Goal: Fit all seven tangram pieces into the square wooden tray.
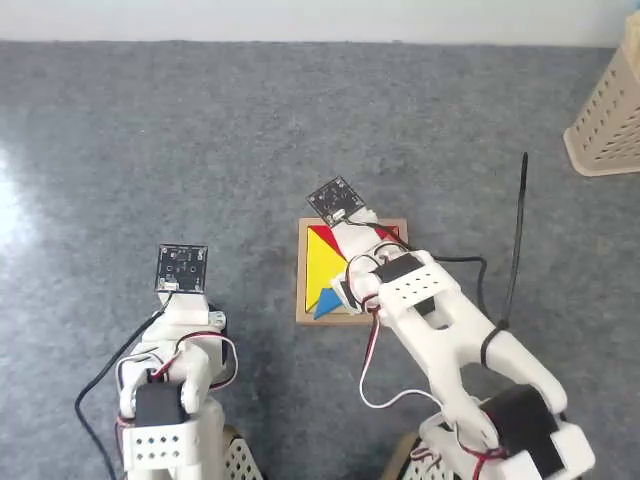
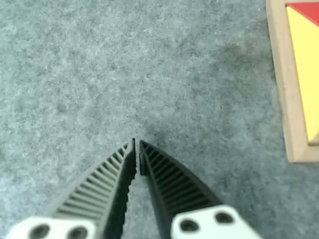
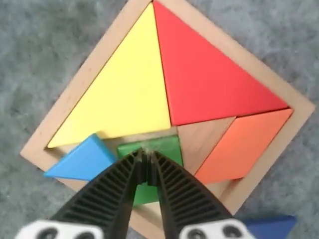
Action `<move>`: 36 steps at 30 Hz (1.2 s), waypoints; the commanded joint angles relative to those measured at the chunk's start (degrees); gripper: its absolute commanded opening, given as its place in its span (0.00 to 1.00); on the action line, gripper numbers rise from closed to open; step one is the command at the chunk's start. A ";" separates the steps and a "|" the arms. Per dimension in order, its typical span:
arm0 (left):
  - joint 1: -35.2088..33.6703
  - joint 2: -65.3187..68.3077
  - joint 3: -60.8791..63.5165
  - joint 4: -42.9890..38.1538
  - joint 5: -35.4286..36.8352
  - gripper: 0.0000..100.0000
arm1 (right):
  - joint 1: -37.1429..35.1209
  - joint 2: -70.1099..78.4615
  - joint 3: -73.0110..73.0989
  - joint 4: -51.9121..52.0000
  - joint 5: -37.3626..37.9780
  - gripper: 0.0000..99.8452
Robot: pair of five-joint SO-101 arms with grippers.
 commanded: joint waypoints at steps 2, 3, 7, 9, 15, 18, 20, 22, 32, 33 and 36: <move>0.26 -0.97 -0.66 0.26 0.44 0.01 | -0.40 -0.40 -3.34 0.57 0.79 0.01; 0.26 -0.97 -0.66 0.26 0.44 0.01 | -0.57 -0.48 -3.52 1.54 0.79 0.01; 0.26 -0.97 -0.66 0.26 0.44 0.01 | -0.66 -0.48 -3.60 4.09 0.88 0.01; 0.26 -0.97 -0.66 0.26 0.44 0.01 | -0.66 -0.48 -3.60 5.76 0.88 0.01; 0.26 -0.97 -0.66 0.26 0.44 0.01 | -1.98 -0.48 -3.52 6.55 0.70 0.01; 0.26 -0.97 -0.66 0.26 0.44 0.01 | -0.92 -1.63 -3.52 6.20 0.35 0.01; 0.26 -0.97 -0.66 0.26 0.44 0.01 | 0.40 -4.18 -3.16 6.64 0.35 0.01; 0.26 -0.97 -0.66 0.26 0.44 0.01 | 1.71 -7.25 -2.20 7.43 0.44 0.01; 0.26 -0.97 -0.66 0.26 0.44 0.01 | 1.80 0.13 -4.04 7.25 0.88 0.01; 0.26 -0.97 -0.66 0.26 0.44 0.01 | 1.89 1.80 -5.10 7.25 0.88 0.01; 0.26 -0.97 -0.66 0.26 0.44 0.01 | 1.89 6.99 -8.09 7.52 0.88 0.01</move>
